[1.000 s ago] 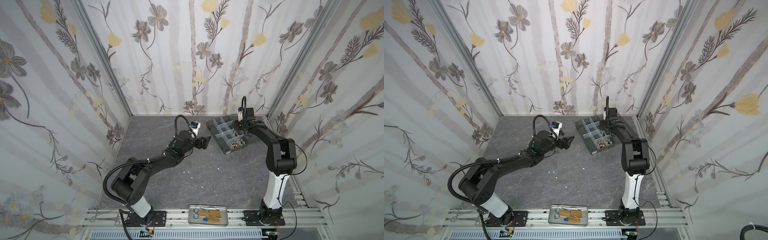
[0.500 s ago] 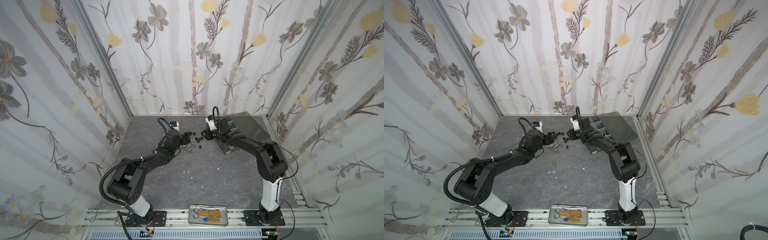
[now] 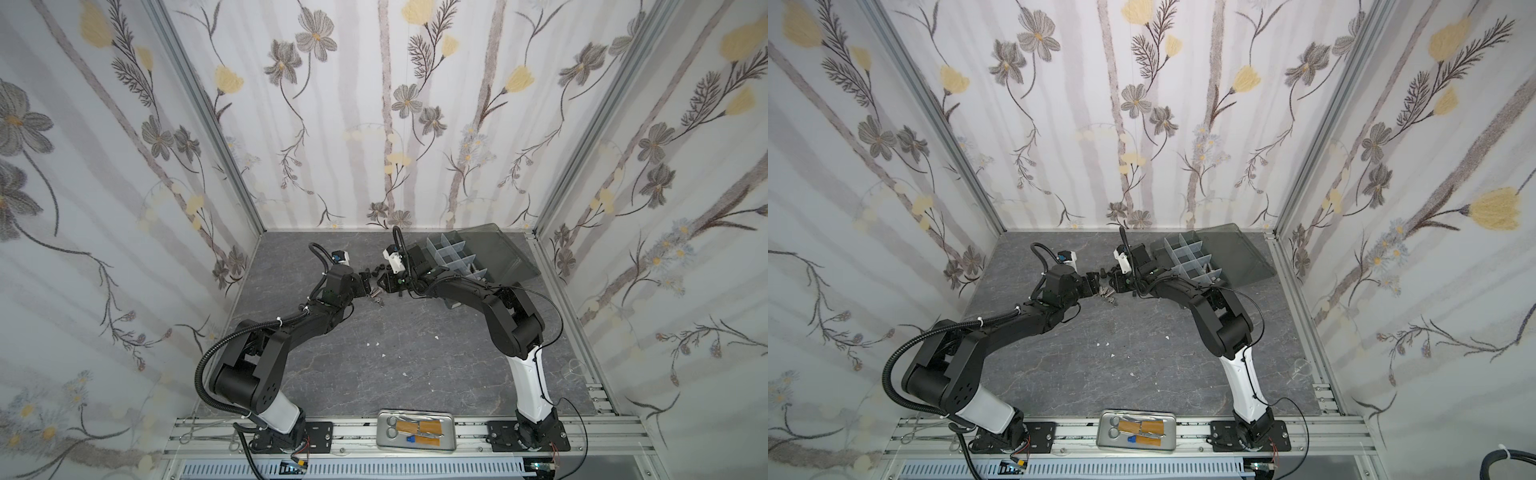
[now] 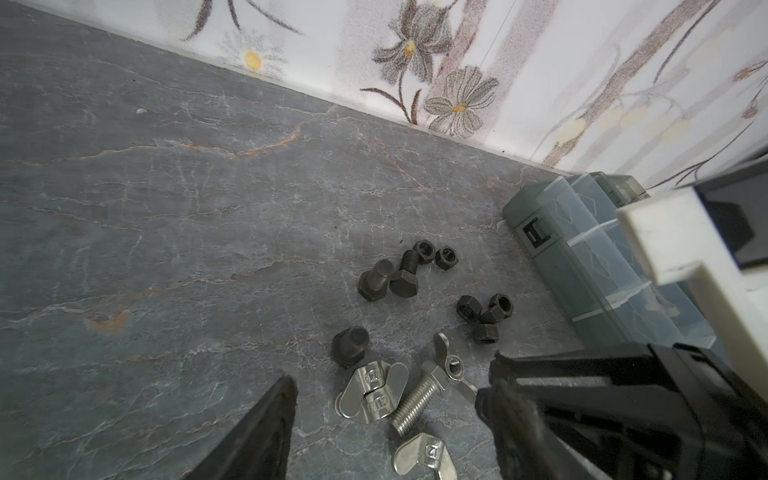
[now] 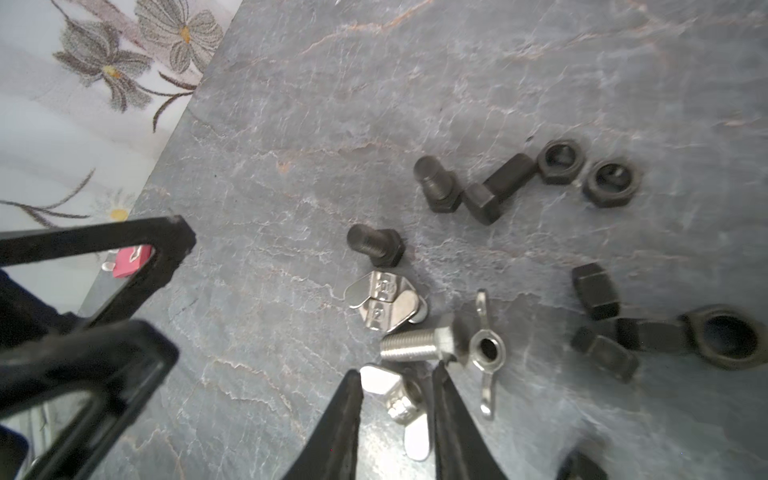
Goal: Sort the screws and nuts into containers
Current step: 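Move the open right gripper back over the pile of parts, then lower the right gripper onto another silver hex bolt and close on it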
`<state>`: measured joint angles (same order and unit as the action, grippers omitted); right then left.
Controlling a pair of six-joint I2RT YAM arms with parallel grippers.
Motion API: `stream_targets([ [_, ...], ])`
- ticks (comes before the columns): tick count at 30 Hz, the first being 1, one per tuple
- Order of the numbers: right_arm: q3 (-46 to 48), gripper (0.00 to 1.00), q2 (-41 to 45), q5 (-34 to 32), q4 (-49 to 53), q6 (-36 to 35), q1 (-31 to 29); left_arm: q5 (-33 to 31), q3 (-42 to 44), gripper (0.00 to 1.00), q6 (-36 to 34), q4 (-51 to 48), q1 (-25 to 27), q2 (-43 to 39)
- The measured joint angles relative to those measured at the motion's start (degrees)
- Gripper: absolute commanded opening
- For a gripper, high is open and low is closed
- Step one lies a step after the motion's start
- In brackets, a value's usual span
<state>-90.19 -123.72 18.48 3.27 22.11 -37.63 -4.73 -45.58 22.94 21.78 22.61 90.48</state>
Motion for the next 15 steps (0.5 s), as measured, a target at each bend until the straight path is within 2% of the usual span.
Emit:
stream_targets([
  [9,0.2,0.32,-3.1,0.0,0.2,6.2,-1.8,0.3,0.1,0.77,0.0,0.7,-0.1,0.6],
  [15,-1.3,0.4,-5.8,-2.4,1.3,7.5,-2.0,0.4,-0.3,0.78,0.0,0.9,-0.1,0.7],
])
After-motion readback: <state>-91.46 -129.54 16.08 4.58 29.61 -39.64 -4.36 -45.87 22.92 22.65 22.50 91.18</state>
